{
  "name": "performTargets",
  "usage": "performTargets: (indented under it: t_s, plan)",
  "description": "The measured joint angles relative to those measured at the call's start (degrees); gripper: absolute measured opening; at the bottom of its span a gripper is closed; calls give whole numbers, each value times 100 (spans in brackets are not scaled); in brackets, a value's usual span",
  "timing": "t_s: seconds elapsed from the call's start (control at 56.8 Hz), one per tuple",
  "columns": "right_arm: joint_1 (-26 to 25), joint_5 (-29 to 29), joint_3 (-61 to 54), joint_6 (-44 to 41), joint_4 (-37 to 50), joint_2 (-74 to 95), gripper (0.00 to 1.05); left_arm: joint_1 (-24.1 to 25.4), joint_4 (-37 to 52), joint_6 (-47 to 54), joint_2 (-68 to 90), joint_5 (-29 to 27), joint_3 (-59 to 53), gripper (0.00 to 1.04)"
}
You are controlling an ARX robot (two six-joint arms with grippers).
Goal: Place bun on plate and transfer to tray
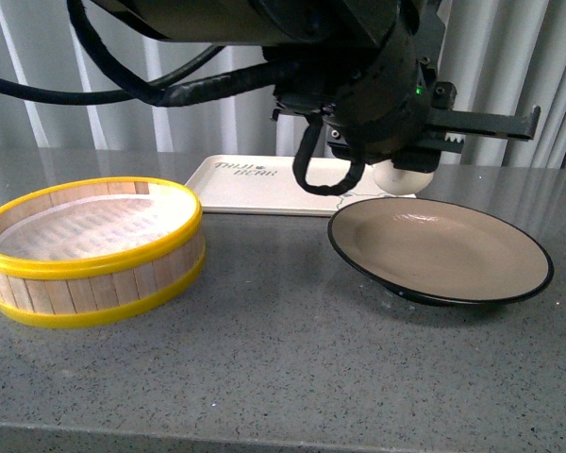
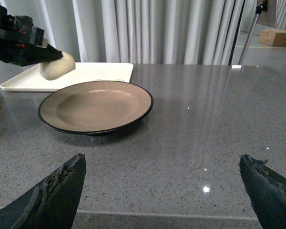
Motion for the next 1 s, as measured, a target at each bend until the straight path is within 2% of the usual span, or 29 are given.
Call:
performTargets:
  t_s: [0.44,0.687,1.004]
  plan:
    - [0,0,0,0,0,0,96,-568,-586,262,997,-179,1080,4]
    - [0,0,0,0,0,0,96,-553,-874,280,1392,-354,1799,4]
    - [0,0,0,0,0,0,96,-531,-1058,284,1600,-417,2002,4]
